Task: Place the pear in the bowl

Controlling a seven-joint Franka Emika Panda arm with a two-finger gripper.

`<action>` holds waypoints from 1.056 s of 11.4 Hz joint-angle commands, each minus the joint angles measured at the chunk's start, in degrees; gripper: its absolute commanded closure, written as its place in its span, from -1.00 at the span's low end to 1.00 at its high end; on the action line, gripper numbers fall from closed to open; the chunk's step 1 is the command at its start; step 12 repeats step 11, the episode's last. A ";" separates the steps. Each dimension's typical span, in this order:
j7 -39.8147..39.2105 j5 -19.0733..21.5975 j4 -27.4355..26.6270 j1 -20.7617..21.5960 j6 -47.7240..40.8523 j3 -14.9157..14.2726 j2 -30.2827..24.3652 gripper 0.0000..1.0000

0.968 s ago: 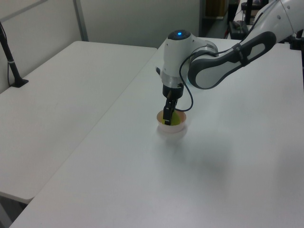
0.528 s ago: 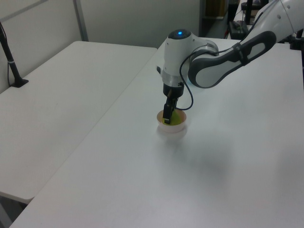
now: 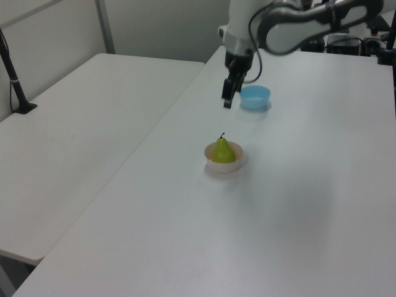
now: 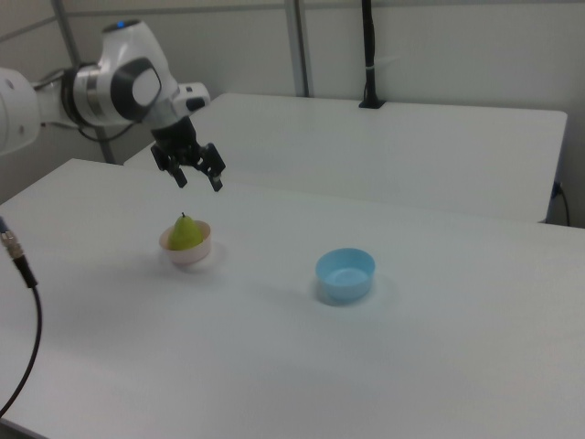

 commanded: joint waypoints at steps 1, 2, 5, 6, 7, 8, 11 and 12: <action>-5.36 0.78 -2.17 -3.35 -10.60 0.21 -9.07 -1.00; -8.43 2.96 -2.17 -4.93 -13.77 0.12 -11.27 -1.00; -11.18 5.18 -2.25 -8.63 -22.75 -0.05 -16.99 -1.00; -11.18 5.18 -2.34 -9.51 -23.98 -0.05 -17.96 -1.00; -11.18 5.18 -2.34 -10.04 -24.78 -0.05 -18.40 -1.00; -11.01 5.18 -2.34 -9.96 -25.13 -0.05 -18.41 -1.00; -10.74 5.09 -2.25 -9.96 -24.96 0.03 -18.32 -1.00; -10.74 5.09 -2.25 -9.96 -24.96 0.03 -18.32 -1.00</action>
